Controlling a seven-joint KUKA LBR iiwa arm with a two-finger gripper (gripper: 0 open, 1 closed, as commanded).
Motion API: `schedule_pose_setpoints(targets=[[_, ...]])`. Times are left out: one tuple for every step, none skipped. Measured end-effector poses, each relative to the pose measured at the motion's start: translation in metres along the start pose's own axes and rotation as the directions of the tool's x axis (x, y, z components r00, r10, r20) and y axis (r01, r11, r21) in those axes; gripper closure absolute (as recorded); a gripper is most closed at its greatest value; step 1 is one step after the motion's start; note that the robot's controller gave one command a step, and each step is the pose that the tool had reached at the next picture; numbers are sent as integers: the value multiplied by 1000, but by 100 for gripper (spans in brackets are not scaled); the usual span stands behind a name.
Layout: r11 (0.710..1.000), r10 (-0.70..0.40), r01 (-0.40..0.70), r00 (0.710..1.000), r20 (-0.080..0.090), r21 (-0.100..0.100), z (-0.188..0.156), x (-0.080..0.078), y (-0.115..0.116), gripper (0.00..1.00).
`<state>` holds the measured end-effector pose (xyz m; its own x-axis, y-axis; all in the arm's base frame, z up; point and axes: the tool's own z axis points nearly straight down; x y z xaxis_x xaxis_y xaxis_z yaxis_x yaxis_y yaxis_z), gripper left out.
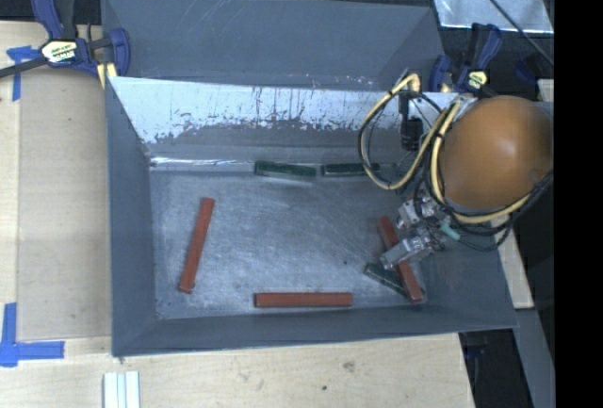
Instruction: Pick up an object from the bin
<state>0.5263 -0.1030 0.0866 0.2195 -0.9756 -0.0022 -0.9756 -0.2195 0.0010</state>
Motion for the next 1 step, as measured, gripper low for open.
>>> schedule_pose_setpoints(targets=[[999,-47,47,999,-2,3,-154,1,9,100]])
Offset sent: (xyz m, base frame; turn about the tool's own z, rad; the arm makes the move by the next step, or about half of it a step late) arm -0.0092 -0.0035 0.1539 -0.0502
